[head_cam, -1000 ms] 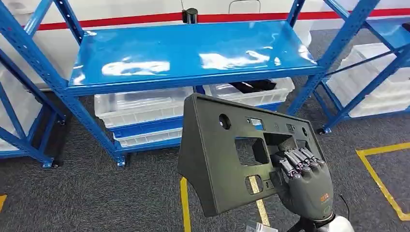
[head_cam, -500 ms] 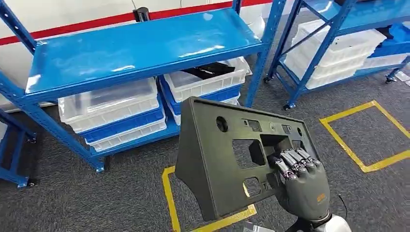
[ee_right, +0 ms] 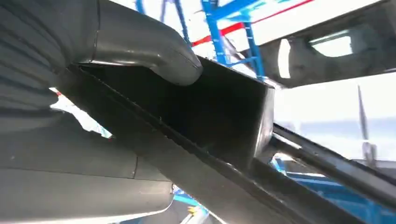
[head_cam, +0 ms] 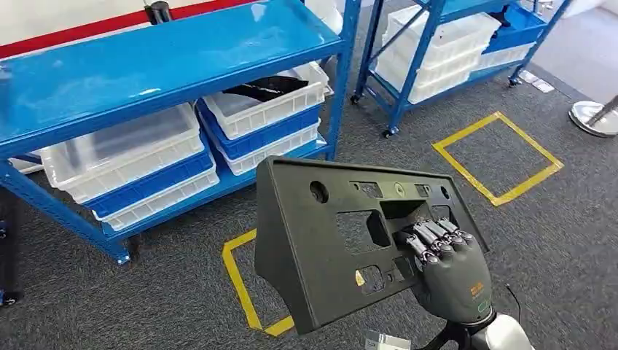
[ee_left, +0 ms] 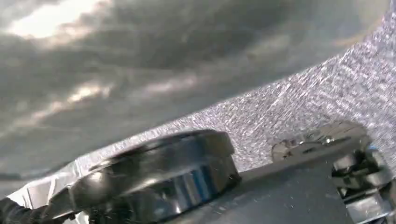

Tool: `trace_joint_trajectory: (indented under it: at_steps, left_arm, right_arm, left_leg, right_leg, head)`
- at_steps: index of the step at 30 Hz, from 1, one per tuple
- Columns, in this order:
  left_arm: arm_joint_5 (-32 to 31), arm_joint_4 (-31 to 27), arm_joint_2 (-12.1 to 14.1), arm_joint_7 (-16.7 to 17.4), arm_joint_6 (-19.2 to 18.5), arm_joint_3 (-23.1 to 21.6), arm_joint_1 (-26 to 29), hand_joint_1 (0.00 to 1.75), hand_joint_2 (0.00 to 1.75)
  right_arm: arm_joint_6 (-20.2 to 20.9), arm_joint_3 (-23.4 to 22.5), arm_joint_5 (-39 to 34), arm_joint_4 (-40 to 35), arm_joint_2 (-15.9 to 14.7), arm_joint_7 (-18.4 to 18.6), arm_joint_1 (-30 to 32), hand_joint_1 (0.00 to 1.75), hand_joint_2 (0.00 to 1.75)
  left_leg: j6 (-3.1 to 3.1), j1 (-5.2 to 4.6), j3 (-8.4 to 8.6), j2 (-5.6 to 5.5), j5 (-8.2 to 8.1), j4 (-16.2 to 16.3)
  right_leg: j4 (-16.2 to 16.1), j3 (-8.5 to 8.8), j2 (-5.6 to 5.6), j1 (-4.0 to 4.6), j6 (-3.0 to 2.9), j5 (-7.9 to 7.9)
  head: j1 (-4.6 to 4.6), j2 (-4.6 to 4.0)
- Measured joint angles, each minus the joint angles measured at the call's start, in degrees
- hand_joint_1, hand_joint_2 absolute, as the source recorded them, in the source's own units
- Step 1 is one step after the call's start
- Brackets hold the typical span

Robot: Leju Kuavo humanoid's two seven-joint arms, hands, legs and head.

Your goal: Take the parts from the cabinet and place them on the table.

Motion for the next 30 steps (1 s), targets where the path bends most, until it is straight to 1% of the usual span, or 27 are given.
trace_joint_trajectory:
  at_steps: [1,2,3,6,7,8,9,10,11,12,13,14,15,16,17,18,19,20,21,22,23,24,26,27,28,29,30]
  left_arm:
    - [0.0,-0.02,0.09,0.0,0.06,0.02,-0.1,0.0,0.0]
    - [-0.02,-0.11,0.24,-0.02,0.2,0.09,-0.01,0.0,0.0]
    - [0.04,-0.09,0.28,0.04,0.48,0.13,0.06,0.0,0.0]
    - [10.07,-0.15,0.37,0.35,3.87,3.84,0.06,0.0,0.0]
    - [13.65,-0.13,0.26,-0.05,4.44,6.46,0.11,0.0,0.0]
    - [14.82,-0.13,0.28,-0.24,4.74,8.36,0.43,0.0,0.0]
    - [15.28,-0.13,0.28,-0.57,4.9,9.96,0.84,0.0,0.0]
    - [15.69,-0.13,0.28,-0.76,4.83,11.1,1.08,0.0,0.0]
    - [15.82,-0.13,0.33,-1.13,4.4,12.08,1.14,0.0,0.0]
    - [15.95,-0.13,0.37,-1.58,3.83,12.98,1.08,0.0,0.0]
    - [16.2,-0.13,0.37,-1.88,3.61,13.55,0.98,0.0,0.0]
    - [16.28,-0.13,0.37,-2.06,3.5,14.01,0.88,0.0,0.0]
    - [16.33,-0.13,0.37,-2.14,3.43,14.43,0.8,0.0,0.0]
    - [16.35,-0.13,0.37,-2.21,3.3,14.79,0.76,0.0,0.0]
    - [16.35,-0.15,0.44,-2.21,3.21,15.14,0.75,0.0,0.0]
    - [16.35,-0.15,0.37,-2.23,3.21,15.41,0.74,0.0,0.0]
    - [16.35,-0.15,0.31,-2.25,3.19,15.63,0.72,0.0,0.0]
    - [16.35,-0.15,0.3,-2.25,3.19,15.78,0.57,0.0,0.0]
    - [16.35,-0.15,0.28,-2.25,3.17,15.91,0.51,0.0,0.0]
    - [16.35,-0.11,0.06,-2.25,3.17,16.11,0.59,0.0,0.0]
    - [16.35,-0.2,0.13,-2.25,3.17,16.15,0.52,0.0,0.0]
    - [16.35,-0.22,0.13,-2.25,3.17,16.22,0.5,0.0,0.0]
    - [16.35,-0.22,0.04,-2.25,3.17,16.41,0.53,0.0,0.0]
    - [16.37,-0.22,0.04,-2.25,3.15,16.52,0.54,0.0,0.0]
    - [16.37,-0.22,0.04,-2.25,3.15,16.59,0.52,0.0,0.0]
    - [16.37,-0.22,0.02,-2.25,3.15,16.61,0.51,0.0,0.0]
    - [16.35,-0.22,-0.02,-2.25,3.15,16.61,0.5,0.0,0.0]
  right_arm:
    - [0.0,0.04,0.02,0.0,-0.11,0.06,0.0,1.75,1.75]
    - [-0.04,0.13,0.26,-0.02,-0.2,0.26,-0.37,1.75,1.75]
    - [-0.13,0.13,0.71,-0.09,-0.22,0.58,-0.23,1.75,1.75]
    - [-2.98,-1.14,6.3,-1.91,-0.74,5.62,4.64,1.75,1.75]
    - [-4.6,-1.6,7.54,-3.06,-1.49,6.89,6.79,1.75,1.75]
    - [-5.56,-1.9,7.83,-3.83,-2.08,7.32,7.8,1.75,1.75]
    - [-6.16,-2.14,8.09,-4.41,-2.73,7.67,8.38,1.75,1.75]
    - [-6.36,-2.29,8.07,-4.81,-3.21,7.8,9.02,1.75,1.75]
    - [-6.34,-2.36,7.63,-5.07,-3.39,7.8,9.5,1.75,1.75]
    - [-6.29,-2.38,7.1,-5.11,-3.59,7.8,9.65,1.75,1.75]
    - [-6.23,-2.43,6.66,-5.14,-3.96,7.78,9.66,1.75,1.75]
    - [-6.21,-2.54,6.4,-5.16,-4.22,7.72,9.71,1.75,1.75]
    - [-6.21,-2.65,6.25,-5.25,-4.37,7.69,9.79,1.75,1.75]
    - [-6.21,-2.69,6.19,-5.38,-4.55,7.67,9.81,1.75,1.75]
    - [-6.21,-2.71,6.19,-5.49,-4.68,7.65,9.89,1.75,1.75]
    - [-6.21,-2.73,6.16,-5.62,-4.9,7.65,9.82,1.75,1.75]
    - [-6.19,-2.78,6.16,-5.73,-5.0,7.65,9.96,1.75,1.75]
    - [-6.21,-2.95,6.16,-5.81,-5.2,7.63,10.07,1.75,1.75]
    - [-6.21,-3.0,6.16,-5.9,-5.29,7.61,10.19,1.75,1.75]
    - [-6.21,-3.08,6.19,-6.1,-5.47,7.61,10.24,1.75,1.75]
    - [-6.21,-3.15,6.16,-6.16,-5.51,7.61,10.17,1.75,1.75]
    - [-6.19,-3.24,6.16,-6.16,-5.77,7.61,10.1,1.75,1.75]
    - [-6.19,-3.23,6.16,-6.19,-5.79,7.61,10.1,1.75,1.75]
    - [-6.19,-3.23,6.16,-6.19,-5.84,7.61,10.11,1.75,1.75]
    - [-6.19,-3.24,6.16,-6.19,-5.84,7.61,10.11,1.75,1.75]
    - [-6.19,-3.23,6.16,-6.19,-5.84,7.61,10.11,1.75,1.75]
    - [-6.19,-3.23,6.16,-6.19,-5.84,7.61,10.12,1.75,1.75]
  left_leg:
    - [-0.58,-0.23,-0.29,0.42,0.52,0.21]
    - [-1.01,-0.33,-0.71,0.97,0.88,0.25]
    - [-1.4,-0.49,-0.56,1.59,1.29,0.34]
    - [-2.23,-0.23,-0.27,2.98,2.54,0.05]
    - [-2.68,0.23,-0.67,1.47,1.18,0.63]
    - [-2.79,0.36,-1.07,-1.06,-2.22,2.54]
    - [-2.71,0.3,-1.76,-2.81,-6.2,6.36]
    - [-2.68,0.17,-2.71,-3.84,-9.27,10.71]
    - [-2.58,0.11,-3.6,-4.35,-11.21,14.98]
    - [-2.36,0.03,-3.77,-4.59,-11.73,17.72]
    - [-2.04,-0.07,-2.45,-4.68,-10.96,17.14]
    - [-1.69,-0.14,0.0,-4.77,-9.51,14.17]
    - [-1.31,-0.18,3.43,-5.17,-7.77,9.25]
    - [-0.85,-0.18,6.88,-6.41,-6.6,4.19]
    - [-0.56,-0.16,8.31,-9.07,-8.31,1.44]
    - [-0.97,-0.32,7.93,-9.01,-7.1,1.25]
    - [-1.02,-0.74,7.7,-8.51,-6.97,1.16]
    - [-0.69,-0.99,7.49,-8.1,-6.73,1.34]
    - [-0.33,-1.15,7.26,-7.45,-6.06,1.02]
    - [0.22,-0.3,6.58,-6.4,-5.17,0.38]
    - [0.61,-0.51,5.97,-5.85,-4.57,0.36]
    - [1.02,-0.49,5.21,-4.98,-4.0,0.35]
    - [0.9,-0.54,3.46,-3.33,-2.88,0.4]
    - [0.84,-0.53,2.64,-2.41,-2.29,0.42]
    - [0.65,-0.45,1.82,-1.48,-1.77,0.42]
    - [0.43,-0.33,1.05,-0.64,-1.22,0.45]
    - [0.14,-0.2,0.44,0.03,-0.71,0.45]
  right_leg:
    - [-5.53,4.4,-2.09,-0.22,0.25,-0.1]
    - [-11.38,8.95,-3.83,0.29,-0.27,-2.79]
    - [-13.83,9.61,-3.6,0.93,-1.61,-3.84]
    - [-13.02,7.74,-2.61,1.11,-2.83,-3.14]
    - [-13.03,7.37,-2.18,0.38,-3.71,-2.6]
    - [-13.02,6.82,-1.62,0.59,-4.39,-2.07]
    - [-12.97,6.48,-0.88,0.7,-5.17,-1.48]
    - [-12.88,5.95,-0.15,0.86,-5.49,-0.86]
    - [-12.76,5.19,0.64,1.17,-5.7,-0.24]
    - [-12.47,4.25,1.48,1.45,-5.76,0.26]
    - [-12.07,3.38,2.32,1.58,-5.7,0.57]
    - [-11.67,2.7,3.04,1.68,-5.7,0.85]
    - [-11.26,2.08,3.83,1.74,-5.45,1.03]
    - [-10.8,1.52,4.52,1.73,-5.41,1.26]
    - [-10.57,0.91,4.87,1.56,-4.99,1.56]
    - [-10.42,0.59,5.4,1.86,-4.54,2.07]
    - [-10.47,0.3,5.74,1.47,-3.99,2.5]
    - [-10.74,-0.02,6.28,1.13,-3.53,2.97]
    - [-10.9,-0.28,6.94,1.34,-3.09,3.6]
    - [-10.45,-0.85,6.29,1.21,-3.16,3.22]
    - [-9.06,-2.24,3.65,1.5,-3.61,1.22]
    - [-6.22,-3.42,2.15,1.46,-4.02,-1.52]
    - [2.33,-5.71,1.25,1.1,-3.99,-6.41]
    - [5.68,-6.14,1.2,0.86,-3.29,-7.07]
    - [6.81,-5.54,1.15,0.53,-2.27,-6.07]
    - [5.47,-3.77,0.97,0.25,-1.07,-4.05]
    - [2.2,-1.0,0.52,0.0,-0.1,-2.17]
  head:
    - [0.0,0.0]
    - [0.5,0.0]
    - [0.22,0.0]
    - [-0.11,0.0]
    - [-0.22,0.0]
    - [-0.22,0.0]
    - [-0.34,0.0]
    - [-0.61,0.0]
    - [-0.74,0.0]
    - [-0.68,0.0]
    - [-0.77,0.0]
    - [-0.72,0.0]
    - [-0.74,0.0]
    - [-0.74,0.0]
    - [-0.68,0.0]
    - [-0.66,0.0]
    - [-0.81,0.0]
    - [-0.87,0.0]
    - [-0.83,0.0]
    - [-0.92,0.0]
    - [-0.88,0.0]
    - [-0.35,0.0]
    - [-0.24,0.0]
    - [-0.13,0.0]
    - [-0.17,0.0]
    - [-0.15,0.0]
    - [-0.15,0.0]
